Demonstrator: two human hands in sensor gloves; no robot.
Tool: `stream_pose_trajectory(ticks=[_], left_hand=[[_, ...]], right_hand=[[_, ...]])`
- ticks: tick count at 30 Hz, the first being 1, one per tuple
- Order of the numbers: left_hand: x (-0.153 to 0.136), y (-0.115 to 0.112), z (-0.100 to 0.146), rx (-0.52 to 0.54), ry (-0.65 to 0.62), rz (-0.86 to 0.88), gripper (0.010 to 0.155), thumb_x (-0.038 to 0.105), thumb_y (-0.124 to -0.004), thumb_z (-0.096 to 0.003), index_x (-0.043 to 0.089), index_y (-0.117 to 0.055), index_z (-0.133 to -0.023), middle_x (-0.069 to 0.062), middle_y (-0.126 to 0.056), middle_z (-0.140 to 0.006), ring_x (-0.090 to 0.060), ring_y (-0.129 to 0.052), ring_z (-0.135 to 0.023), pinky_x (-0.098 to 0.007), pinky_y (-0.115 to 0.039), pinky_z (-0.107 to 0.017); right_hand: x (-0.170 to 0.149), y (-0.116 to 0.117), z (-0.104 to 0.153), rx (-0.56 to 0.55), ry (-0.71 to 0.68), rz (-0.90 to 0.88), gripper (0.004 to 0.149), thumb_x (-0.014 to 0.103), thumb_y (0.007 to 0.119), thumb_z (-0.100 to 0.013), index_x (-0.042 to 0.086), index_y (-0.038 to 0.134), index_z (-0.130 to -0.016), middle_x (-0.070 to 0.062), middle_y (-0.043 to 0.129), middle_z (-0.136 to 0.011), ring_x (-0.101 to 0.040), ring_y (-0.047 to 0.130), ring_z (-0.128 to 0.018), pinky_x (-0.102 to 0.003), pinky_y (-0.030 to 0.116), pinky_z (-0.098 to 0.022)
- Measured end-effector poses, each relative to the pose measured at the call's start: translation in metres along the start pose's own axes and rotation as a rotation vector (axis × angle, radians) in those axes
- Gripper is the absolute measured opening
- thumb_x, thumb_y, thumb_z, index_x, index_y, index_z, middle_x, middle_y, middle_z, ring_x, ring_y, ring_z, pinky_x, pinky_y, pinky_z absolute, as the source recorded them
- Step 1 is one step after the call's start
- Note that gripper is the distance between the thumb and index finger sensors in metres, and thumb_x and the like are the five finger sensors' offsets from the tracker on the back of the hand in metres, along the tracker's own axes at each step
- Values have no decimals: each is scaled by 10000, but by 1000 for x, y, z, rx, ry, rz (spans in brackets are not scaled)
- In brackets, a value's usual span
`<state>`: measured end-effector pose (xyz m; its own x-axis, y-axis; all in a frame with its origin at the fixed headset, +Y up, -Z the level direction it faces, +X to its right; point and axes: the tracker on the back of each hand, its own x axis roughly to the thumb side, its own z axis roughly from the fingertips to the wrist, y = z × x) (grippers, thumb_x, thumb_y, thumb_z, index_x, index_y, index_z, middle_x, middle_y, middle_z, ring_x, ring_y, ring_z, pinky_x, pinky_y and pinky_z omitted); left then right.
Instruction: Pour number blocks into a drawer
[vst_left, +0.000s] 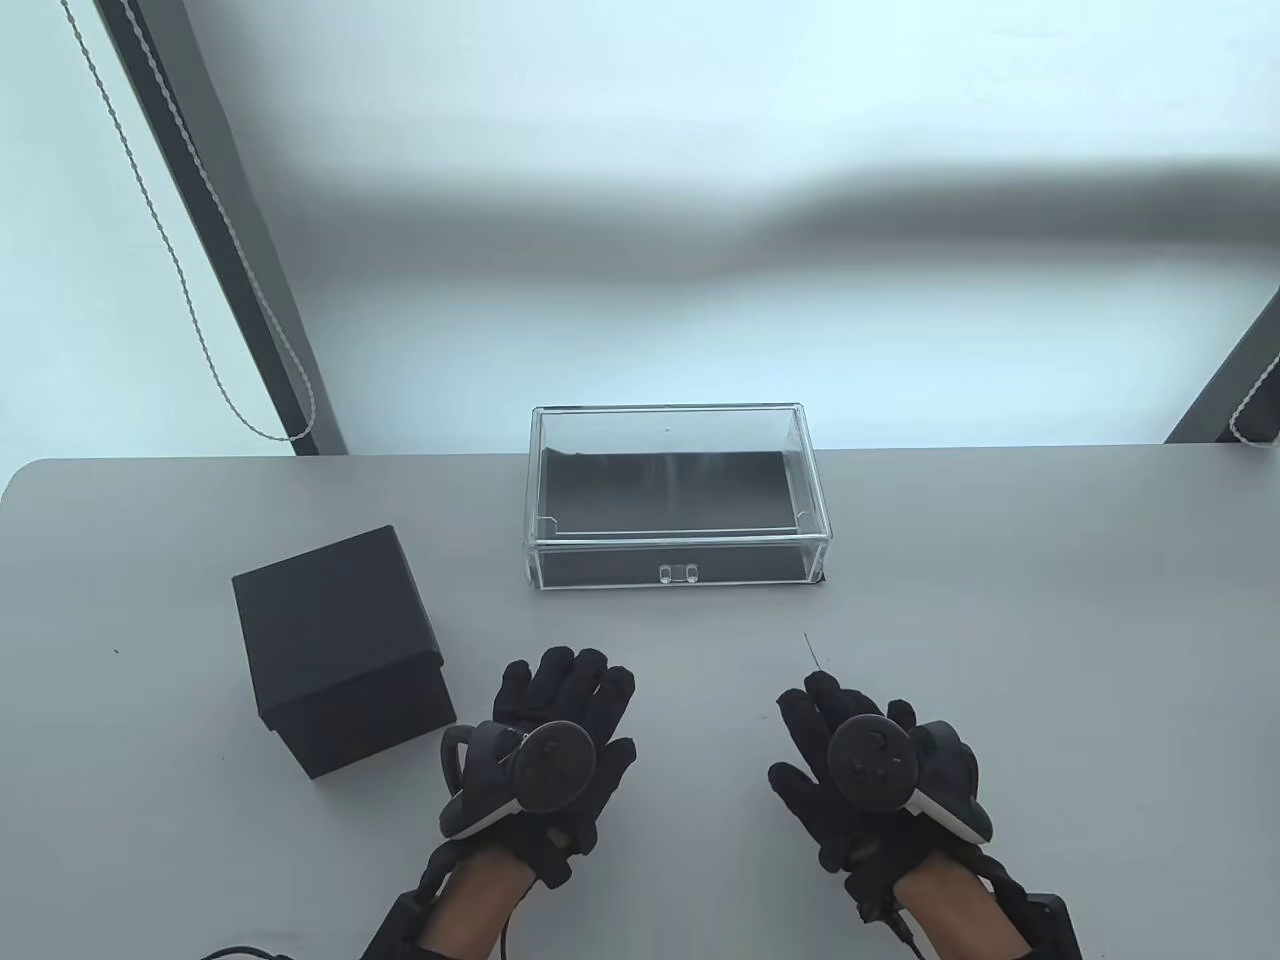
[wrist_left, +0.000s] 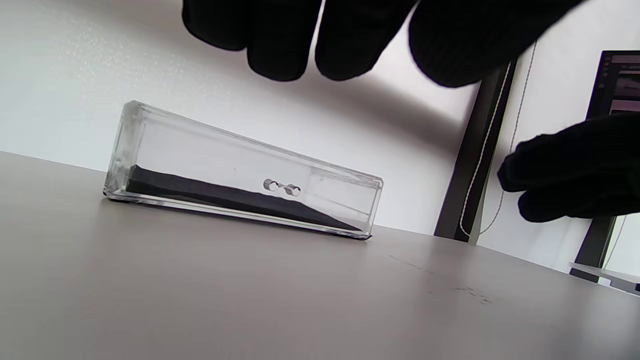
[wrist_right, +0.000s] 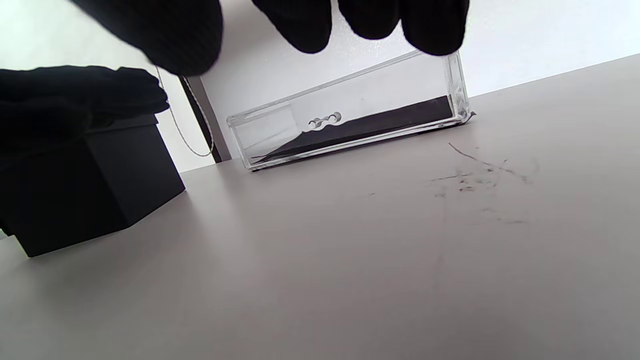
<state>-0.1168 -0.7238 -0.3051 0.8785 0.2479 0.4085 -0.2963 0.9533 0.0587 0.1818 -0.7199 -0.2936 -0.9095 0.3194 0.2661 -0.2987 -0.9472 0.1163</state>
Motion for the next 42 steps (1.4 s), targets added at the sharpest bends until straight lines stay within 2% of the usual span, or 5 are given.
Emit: stream_pose_trajectory(ticks=[26, 32, 42], left_hand=[[-16, -18, -6, -74, 119, 120, 685, 593, -654, -469, 305, -494, -1069, -61, -525, -1193, -371, -486, -1077, -678, -359, -760], [-21, -20, -23, -73, 210, 258, 682, 595, -659, -468, 281, -534, -1061, -77, -579, -1175, -388, -558, -1051, -680, -419, -746], [-34, -34, -77, -117, 411, 447, 706, 593, -672, -464, 228, -533, -1053, -129, -655, -1125, -419, -672, -979, -670, -507, -714]], right_hand=[[-3, -7, 5, -17, -10, 0, 751, 576, 717, -429, 209, 468, -1035, -126, 460, -1121, -467, 607, -969, -753, 388, -673], [-6, -12, 9, -22, 2, -11, 748, 575, 718, -429, 207, 477, -1034, -127, 476, -1118, -467, 622, -963, -751, 395, -674], [-9, -16, 9, -26, 16, -28, 748, 575, 718, -430, 206, 477, -1034, -131, 479, -1117, -466, 634, -957, -747, 410, -673]])
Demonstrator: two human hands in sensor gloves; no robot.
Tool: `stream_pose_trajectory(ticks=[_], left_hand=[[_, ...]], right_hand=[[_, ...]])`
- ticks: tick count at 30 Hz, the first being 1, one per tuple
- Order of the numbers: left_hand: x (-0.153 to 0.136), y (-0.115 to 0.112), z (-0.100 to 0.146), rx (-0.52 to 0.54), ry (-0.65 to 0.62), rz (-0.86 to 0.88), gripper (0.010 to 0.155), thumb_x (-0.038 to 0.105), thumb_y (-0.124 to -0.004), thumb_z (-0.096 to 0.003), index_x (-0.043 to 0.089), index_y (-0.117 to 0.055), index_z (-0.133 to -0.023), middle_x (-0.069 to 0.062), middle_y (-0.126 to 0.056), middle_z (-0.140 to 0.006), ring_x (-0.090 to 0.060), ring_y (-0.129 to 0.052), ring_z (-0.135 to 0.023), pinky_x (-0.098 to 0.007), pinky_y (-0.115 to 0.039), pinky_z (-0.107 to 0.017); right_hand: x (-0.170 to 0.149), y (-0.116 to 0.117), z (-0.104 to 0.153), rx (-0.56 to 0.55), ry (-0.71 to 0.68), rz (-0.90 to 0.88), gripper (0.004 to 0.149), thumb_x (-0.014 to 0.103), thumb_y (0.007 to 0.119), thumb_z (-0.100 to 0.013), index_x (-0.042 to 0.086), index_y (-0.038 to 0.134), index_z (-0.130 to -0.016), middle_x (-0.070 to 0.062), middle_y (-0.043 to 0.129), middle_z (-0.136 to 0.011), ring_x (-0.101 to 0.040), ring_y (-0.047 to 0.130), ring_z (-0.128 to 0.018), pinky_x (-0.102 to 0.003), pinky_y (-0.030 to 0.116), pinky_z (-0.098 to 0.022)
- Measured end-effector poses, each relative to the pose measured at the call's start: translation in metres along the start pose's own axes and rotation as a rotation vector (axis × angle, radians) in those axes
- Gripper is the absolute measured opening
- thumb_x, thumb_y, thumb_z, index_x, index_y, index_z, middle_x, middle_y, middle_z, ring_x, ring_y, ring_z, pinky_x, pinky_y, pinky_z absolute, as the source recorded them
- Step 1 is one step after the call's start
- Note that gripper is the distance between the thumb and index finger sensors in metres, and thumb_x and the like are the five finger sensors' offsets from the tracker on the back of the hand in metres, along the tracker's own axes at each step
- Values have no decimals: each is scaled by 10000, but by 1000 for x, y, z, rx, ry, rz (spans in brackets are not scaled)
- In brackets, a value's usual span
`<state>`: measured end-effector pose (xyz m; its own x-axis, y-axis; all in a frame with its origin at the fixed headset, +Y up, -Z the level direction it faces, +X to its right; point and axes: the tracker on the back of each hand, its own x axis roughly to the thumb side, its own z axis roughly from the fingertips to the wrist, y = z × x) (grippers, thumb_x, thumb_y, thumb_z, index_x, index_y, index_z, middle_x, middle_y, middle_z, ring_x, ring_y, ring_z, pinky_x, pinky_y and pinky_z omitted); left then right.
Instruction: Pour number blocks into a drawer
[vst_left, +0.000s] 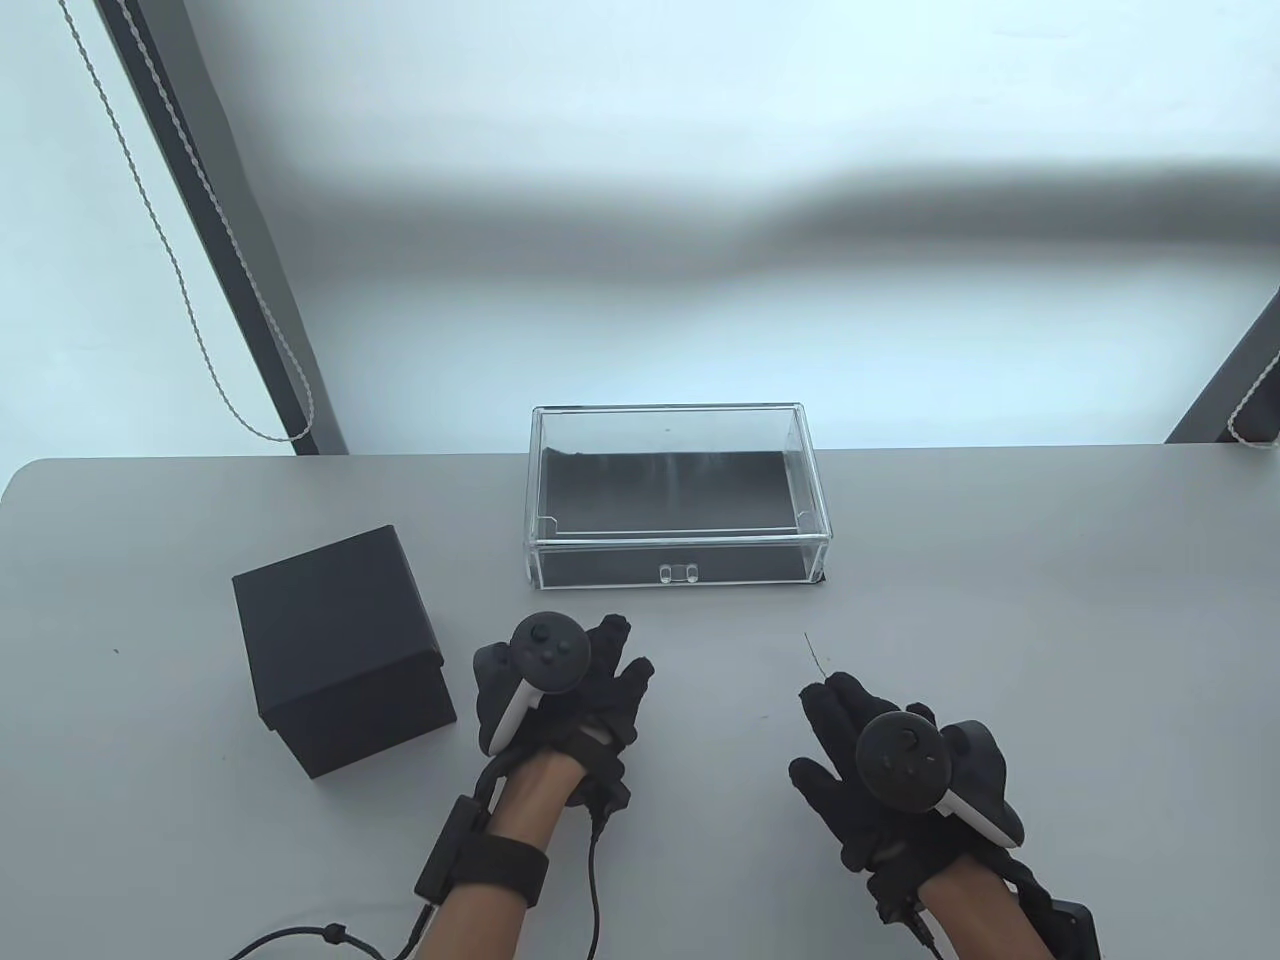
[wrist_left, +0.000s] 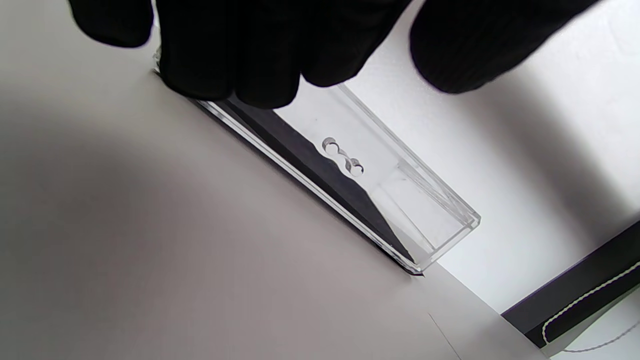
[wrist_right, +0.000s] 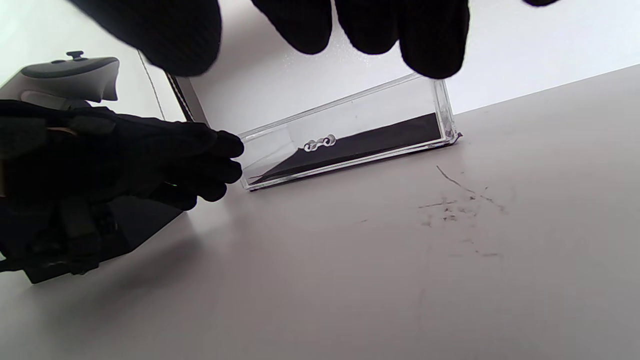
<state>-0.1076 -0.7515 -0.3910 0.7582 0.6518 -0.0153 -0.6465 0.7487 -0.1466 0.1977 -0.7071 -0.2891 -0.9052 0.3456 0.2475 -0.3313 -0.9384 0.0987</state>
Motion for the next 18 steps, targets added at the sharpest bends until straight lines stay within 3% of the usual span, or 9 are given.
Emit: stream_pose_trajectory(ticks=[8, 18], left_hand=[[3, 4, -37, 22, 131, 28, 720, 589, -689, -457, 157, -588, -1024, -183, -749, -1055, -432, -792, -899, -645, -608, -675], [-2, -6, -71, 67, 323, 252, 722, 567, -727, -447, 64, -675, -962, -260, -849, -937, -452, -910, -772, -625, -722, -596]], right_hand=[[-3, -3, 0, 6, 11, -17, 748, 575, 718, -430, 205, 479, -1034, -135, 483, -1116, -468, 651, -948, -743, 421, -673], [-6, -7, -1, 13, 17, -32, 748, 574, 719, -431, 201, 482, -1034, -138, 492, -1113, -467, 663, -941, -740, 432, -673]])
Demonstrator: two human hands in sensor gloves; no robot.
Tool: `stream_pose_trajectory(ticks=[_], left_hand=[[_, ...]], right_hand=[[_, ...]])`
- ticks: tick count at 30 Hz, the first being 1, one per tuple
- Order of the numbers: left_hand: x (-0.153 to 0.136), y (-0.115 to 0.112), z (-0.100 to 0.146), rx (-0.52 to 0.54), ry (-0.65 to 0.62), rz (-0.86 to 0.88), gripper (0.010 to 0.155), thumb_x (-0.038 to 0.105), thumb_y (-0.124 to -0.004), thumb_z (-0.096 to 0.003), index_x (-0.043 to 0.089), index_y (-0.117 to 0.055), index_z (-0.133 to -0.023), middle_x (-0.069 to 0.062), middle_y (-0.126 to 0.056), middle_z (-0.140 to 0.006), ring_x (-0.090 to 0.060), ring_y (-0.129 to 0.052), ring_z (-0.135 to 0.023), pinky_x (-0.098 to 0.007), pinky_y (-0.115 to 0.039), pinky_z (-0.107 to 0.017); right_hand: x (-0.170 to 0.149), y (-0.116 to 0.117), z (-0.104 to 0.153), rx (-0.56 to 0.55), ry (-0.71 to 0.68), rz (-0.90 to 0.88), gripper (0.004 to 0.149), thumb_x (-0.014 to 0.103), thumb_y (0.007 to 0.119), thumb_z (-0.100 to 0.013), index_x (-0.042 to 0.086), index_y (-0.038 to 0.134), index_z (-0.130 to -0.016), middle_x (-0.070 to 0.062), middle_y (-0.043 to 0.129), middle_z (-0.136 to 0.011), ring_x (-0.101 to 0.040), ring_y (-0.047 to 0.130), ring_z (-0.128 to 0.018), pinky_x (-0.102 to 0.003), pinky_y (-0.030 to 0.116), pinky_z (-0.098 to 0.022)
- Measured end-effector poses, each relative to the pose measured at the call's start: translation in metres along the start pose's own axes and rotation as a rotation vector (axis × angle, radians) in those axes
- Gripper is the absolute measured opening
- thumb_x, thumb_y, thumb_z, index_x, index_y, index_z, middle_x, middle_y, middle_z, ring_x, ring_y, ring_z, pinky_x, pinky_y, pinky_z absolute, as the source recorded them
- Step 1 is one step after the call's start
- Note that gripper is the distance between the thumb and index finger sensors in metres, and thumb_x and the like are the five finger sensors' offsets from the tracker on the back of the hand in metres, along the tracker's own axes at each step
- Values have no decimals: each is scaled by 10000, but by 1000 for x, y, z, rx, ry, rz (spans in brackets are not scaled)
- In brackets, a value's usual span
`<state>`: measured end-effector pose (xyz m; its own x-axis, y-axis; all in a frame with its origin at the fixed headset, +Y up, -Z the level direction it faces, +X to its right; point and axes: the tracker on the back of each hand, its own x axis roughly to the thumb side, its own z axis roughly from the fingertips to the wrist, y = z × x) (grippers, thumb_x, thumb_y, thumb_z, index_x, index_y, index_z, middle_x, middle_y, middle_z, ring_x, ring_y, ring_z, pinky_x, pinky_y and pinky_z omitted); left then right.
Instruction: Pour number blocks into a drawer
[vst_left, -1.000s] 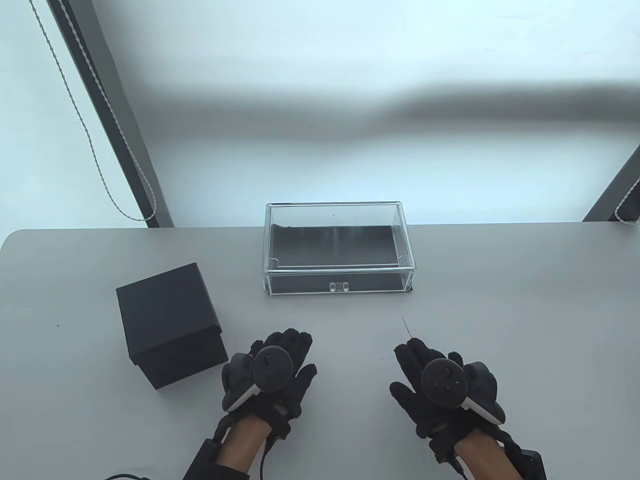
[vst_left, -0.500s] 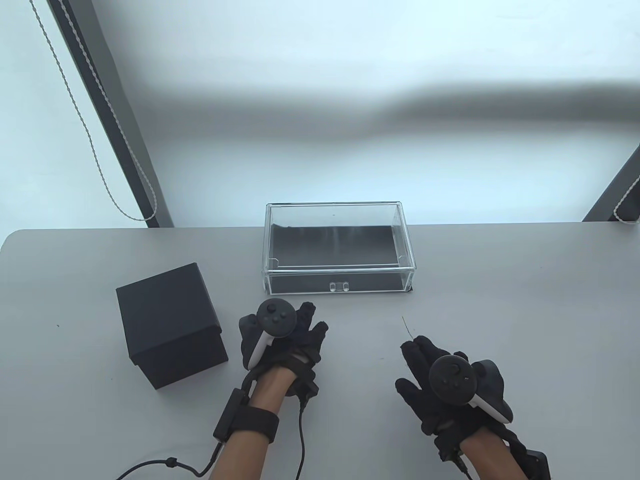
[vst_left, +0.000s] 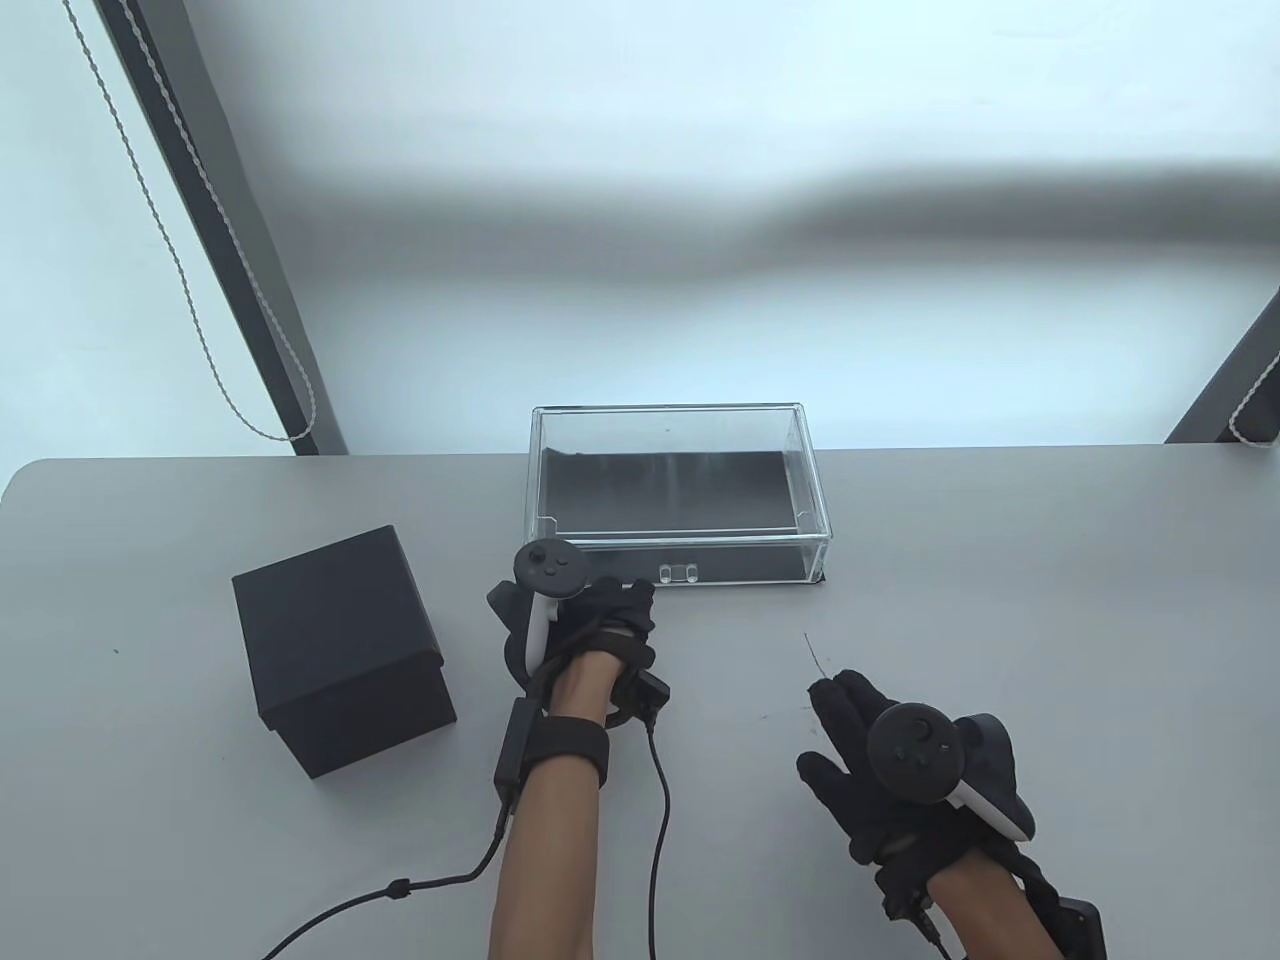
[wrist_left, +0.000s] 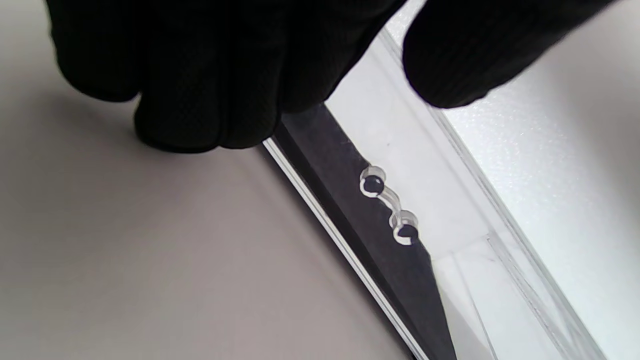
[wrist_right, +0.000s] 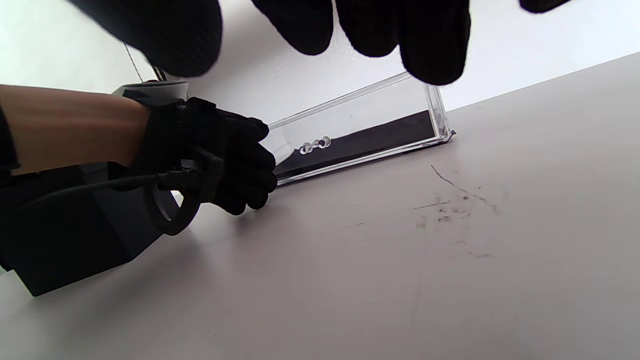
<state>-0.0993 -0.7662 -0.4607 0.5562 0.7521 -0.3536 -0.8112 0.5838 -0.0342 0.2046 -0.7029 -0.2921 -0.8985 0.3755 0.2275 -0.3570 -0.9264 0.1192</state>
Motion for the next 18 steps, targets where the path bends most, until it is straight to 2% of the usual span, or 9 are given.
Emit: stream_pose_trajectory(ticks=[8, 12, 18], left_hand=[[8, -23, -13, 30, 201, 204, 708, 553, -761, -440, 43, -717, -928, -260, -903, -874, -438, -958, -701, -603, -771, -541], [11, -33, -18, -10, 276, 234, 697, 555, -767, -439, 38, -744, -905, -250, -943, -829, -409, -996, -654, -584, -812, -505], [7, -46, -23, -44, 375, 368, 674, 546, -783, -438, 33, -779, -875, -222, -985, -773, -387, -1028, -607, -568, -844, -451]], right_hand=[[0, -1, 0, 12, 4, -7, 746, 573, 720, -431, 199, 486, -1033, -140, 495, -1112, -467, 671, -936, -737, 441, -672], [-1, -3, 0, 15, 6, -10, 746, 572, 721, -431, 199, 487, -1033, -140, 498, -1111, -466, 677, -934, -736, 446, -672], [-2, -3, 0, 20, 7, -12, 745, 571, 721, -431, 196, 492, -1032, -142, 505, -1109, -469, 683, -929, -735, 450, -671]])
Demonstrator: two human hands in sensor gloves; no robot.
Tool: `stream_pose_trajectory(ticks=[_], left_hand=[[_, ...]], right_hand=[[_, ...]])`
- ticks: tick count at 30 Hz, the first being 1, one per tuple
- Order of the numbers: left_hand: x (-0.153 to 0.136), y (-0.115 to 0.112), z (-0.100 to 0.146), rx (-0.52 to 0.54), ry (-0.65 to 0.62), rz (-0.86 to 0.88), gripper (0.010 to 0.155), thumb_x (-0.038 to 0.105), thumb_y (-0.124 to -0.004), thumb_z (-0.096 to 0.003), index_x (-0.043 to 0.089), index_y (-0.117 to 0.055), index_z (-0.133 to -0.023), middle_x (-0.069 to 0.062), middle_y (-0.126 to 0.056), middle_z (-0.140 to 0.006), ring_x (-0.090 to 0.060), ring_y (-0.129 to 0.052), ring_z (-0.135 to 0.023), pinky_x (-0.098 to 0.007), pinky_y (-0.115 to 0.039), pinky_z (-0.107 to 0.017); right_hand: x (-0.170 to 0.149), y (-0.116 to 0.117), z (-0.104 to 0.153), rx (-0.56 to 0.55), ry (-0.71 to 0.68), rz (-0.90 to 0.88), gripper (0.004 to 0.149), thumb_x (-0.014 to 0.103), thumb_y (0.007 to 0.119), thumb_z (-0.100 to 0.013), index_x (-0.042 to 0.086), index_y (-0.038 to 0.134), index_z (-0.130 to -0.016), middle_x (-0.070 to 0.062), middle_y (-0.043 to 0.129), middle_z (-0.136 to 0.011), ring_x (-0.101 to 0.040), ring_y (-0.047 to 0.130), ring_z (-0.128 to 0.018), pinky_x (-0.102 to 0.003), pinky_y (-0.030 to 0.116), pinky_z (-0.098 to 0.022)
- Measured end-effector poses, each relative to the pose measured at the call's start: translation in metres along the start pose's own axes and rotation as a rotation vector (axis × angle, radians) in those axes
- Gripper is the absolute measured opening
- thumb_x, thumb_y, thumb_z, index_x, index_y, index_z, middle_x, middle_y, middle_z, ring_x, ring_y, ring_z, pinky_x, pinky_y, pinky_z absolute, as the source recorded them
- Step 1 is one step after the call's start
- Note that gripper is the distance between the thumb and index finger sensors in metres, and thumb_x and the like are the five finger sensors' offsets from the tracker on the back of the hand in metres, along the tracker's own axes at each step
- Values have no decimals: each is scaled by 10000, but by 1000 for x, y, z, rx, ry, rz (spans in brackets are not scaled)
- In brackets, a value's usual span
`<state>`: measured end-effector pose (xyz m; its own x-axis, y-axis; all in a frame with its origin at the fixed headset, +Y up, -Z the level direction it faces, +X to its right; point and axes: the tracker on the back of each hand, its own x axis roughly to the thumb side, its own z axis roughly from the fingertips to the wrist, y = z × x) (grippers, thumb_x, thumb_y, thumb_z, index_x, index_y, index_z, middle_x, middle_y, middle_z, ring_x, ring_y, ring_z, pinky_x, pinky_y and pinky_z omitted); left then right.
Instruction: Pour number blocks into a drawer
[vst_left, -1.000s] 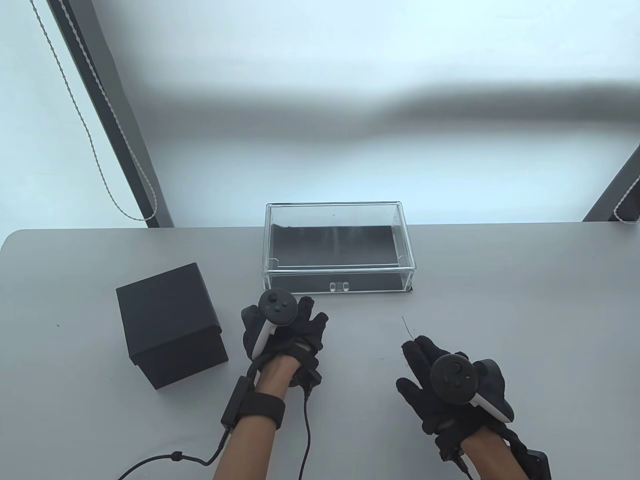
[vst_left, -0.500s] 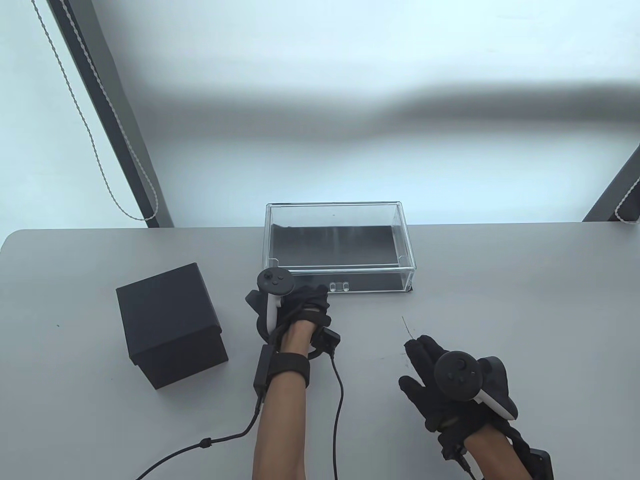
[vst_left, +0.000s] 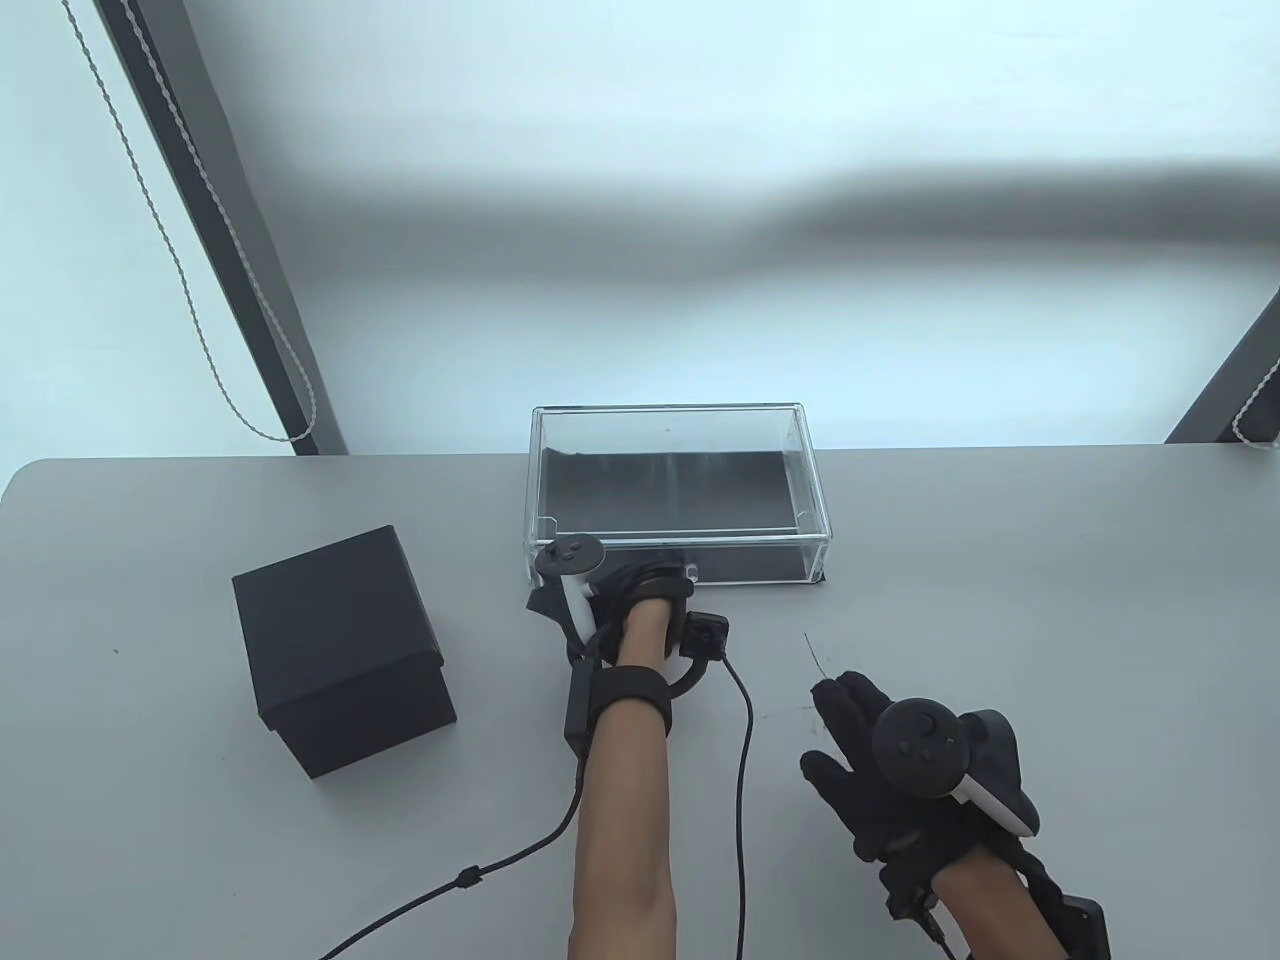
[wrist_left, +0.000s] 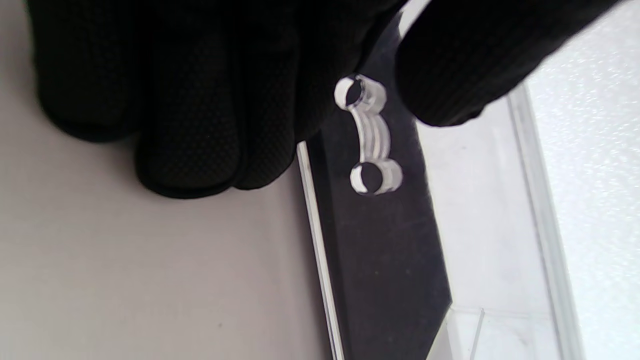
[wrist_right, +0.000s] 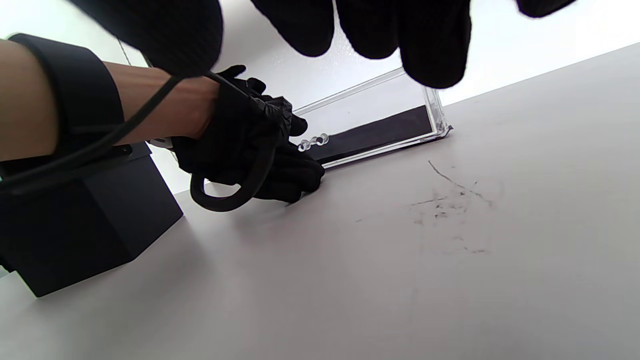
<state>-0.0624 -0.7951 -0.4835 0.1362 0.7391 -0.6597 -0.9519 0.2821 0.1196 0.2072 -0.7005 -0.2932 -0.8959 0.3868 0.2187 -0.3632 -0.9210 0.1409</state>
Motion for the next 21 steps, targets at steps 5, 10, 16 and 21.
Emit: stream_pose_trajectory(ticks=[5, 10, 16, 21], left_hand=[[-8, -1, -6, 3, 23, 54, 617, 529, -796, -440, 59, -826, -838, -178, -1025, -710, -353, -1043, -547, -539, -857, -396], [-6, -2, -7, -8, 14, 41, 590, 518, -793, -442, 66, -831, -819, -150, -1028, -695, -331, -1038, -536, -537, -853, -386], [-8, -7, -7, 6, -9, 68, 530, 496, -783, -437, 92, -850, -774, -78, -1038, -631, -283, -1036, -497, -519, -850, -370], [-11, -10, -8, -20, -27, 95, 525, 502, -770, -435, 107, -835, -775, -51, -1023, -621, -262, -1023, -486, -502, -845, -351]], right_hand=[[0, 0, 0, 7, 3, 0, 744, 571, 721, -431, 194, 497, -1032, -142, 510, -1108, -468, 690, -925, -735, 451, -671], [-1, -1, 0, 10, 8, -1, 742, 570, 721, -431, 194, 498, -1031, -143, 512, -1108, -468, 692, -924, -734, 451, -671], [-2, -3, 0, 7, 15, -3, 743, 570, 721, -431, 193, 499, -1031, -142, 515, -1107, -469, 693, -923, -734, 452, -671], [-3, -4, 0, 3, 13, -4, 741, 569, 722, -432, 192, 503, -1030, -146, 525, -1104, -468, 701, -919, -736, 453, -670]])
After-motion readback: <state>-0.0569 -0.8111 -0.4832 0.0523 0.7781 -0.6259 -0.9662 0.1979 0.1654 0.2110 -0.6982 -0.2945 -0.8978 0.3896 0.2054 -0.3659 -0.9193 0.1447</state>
